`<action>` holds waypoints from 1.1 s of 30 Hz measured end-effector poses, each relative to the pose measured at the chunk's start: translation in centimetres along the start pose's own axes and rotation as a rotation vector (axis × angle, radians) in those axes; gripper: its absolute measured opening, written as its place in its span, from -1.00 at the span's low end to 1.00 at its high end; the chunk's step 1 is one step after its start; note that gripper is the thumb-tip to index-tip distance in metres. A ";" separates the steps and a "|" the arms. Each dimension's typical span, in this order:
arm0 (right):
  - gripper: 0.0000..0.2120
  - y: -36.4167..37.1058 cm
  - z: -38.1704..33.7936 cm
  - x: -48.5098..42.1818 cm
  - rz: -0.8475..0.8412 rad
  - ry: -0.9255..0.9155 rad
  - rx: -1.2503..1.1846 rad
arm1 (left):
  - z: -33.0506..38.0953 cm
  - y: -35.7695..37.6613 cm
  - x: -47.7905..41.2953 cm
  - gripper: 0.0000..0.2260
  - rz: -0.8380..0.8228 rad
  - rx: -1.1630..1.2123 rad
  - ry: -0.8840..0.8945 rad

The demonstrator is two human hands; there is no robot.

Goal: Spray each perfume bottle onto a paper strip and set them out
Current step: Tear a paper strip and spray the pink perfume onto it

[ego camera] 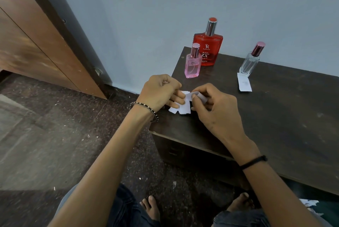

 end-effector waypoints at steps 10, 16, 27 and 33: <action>-0.93 -2.8 2.2 0.2 0.223 0.178 -0.159 | -0.4 0.6 0.2 -0.86 -0.027 -0.029 -0.046; -0.89 -4.3 0.2 0.3 0.256 -0.003 0.018 | 0.9 2.0 0.4 -0.78 -0.053 0.167 -0.023; -0.68 -3.1 -0.1 0.5 0.078 -0.031 0.027 | 1.4 2.8 0.6 -0.75 0.047 0.208 0.078; -0.74 -4.0 1.9 0.2 0.186 0.129 -0.105 | 1.5 2.3 0.5 -0.76 0.072 0.107 0.103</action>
Point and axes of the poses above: each hand's wrist, its own x-axis away from the middle knuckle, its own y-axis out of the palm, z = x × y, the point moved 10 cm from there along -x, towards the middle knuckle, and after that the axes turned 5 degrees about -z, right-handed, at the moved point
